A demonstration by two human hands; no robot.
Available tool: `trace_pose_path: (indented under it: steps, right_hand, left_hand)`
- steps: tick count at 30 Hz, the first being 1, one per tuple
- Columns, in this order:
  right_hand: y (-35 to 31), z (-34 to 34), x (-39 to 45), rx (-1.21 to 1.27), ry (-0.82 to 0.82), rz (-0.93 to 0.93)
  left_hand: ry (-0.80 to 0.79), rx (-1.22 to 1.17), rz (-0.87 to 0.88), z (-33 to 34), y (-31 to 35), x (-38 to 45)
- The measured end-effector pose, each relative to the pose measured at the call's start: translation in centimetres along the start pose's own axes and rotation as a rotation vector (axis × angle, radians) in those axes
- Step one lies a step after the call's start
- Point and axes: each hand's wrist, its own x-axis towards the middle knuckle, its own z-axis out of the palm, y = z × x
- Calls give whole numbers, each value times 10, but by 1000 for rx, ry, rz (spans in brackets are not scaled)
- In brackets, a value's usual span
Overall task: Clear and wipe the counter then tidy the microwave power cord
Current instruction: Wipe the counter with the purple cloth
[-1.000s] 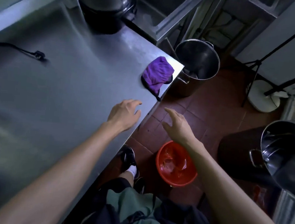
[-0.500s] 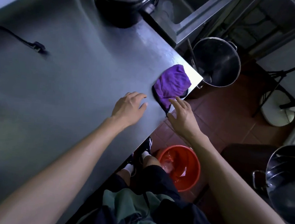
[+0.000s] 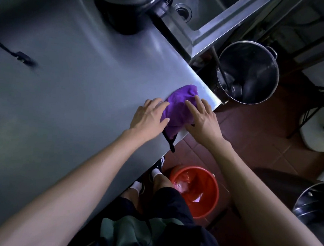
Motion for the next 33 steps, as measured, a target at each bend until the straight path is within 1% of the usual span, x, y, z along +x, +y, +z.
trace_pose_path:
  steps: [5,8,10,13,15,18,21,24,29,33]
  right_hand:
    - [13,-1,24,-73,-105,-127]
    - [17,1,35,-96,-152,-178]
    - [18,3,37,-85,-124,-179]
    - [13,11,33,-66,-17,-175]
    - [5,18,29,-36,31,-150]
    - [-13,29,22,7,39,-151]
    - [-36,35,18,62,18,-201]
    - [-68,38,21,86,-31,-268]
    - [-139,46,15,104,-52,-429]
    - [-210,55,-6,102,-31,-585]
  left_hand:
    - [-83,99,-50,18,20,9]
    - [-58,158,-74,30,23,9]
    - [-6,151,-54,34,19,10]
    - [82,103,-17,38,10,12]
    - [94,63,-22,37,6,9]
    - [91,29,-78,32,-2,-5]
    - [102,25,-130,25,-20,-28]
    - [155,26,-191,15,-41,-56]
    - [328,8,-300,-9,-84,-122]
    - [493,-34,-398,-28,-115,-201]
